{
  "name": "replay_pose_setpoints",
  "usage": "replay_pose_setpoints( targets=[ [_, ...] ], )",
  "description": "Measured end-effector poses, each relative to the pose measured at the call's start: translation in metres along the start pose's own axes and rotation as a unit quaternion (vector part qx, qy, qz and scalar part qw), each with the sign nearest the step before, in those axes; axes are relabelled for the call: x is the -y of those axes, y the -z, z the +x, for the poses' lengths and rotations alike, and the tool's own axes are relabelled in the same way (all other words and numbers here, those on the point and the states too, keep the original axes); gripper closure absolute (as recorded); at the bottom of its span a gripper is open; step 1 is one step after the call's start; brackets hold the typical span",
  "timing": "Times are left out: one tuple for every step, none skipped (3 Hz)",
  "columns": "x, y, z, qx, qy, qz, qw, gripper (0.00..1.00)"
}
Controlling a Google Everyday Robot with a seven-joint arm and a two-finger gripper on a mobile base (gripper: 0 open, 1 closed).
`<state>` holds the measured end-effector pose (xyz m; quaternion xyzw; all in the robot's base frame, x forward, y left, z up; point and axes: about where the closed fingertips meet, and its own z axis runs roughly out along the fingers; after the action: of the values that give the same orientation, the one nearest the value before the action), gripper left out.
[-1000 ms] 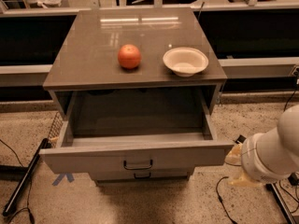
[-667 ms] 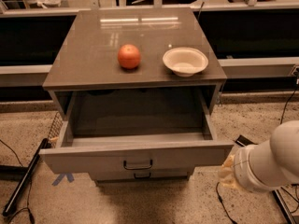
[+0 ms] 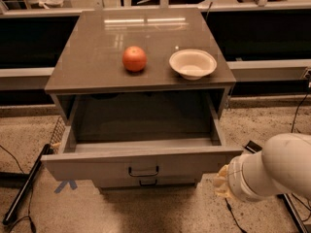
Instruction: Close top drawer
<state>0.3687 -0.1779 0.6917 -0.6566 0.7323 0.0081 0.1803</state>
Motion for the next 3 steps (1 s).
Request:
replay_pose_setpoints(
  targets=[
    [0.01, -0.031, -0.03, 0.035, 0.016, 0.011, 0.9992, 1.0],
    [0.026, -0.052, -0.052, 0.059, 0.034, 0.027, 0.9973, 1.0],
    [0.041, -0.07, -0.062, 0.075, 0.039, 0.037, 0.9957, 1.0]
  ],
)
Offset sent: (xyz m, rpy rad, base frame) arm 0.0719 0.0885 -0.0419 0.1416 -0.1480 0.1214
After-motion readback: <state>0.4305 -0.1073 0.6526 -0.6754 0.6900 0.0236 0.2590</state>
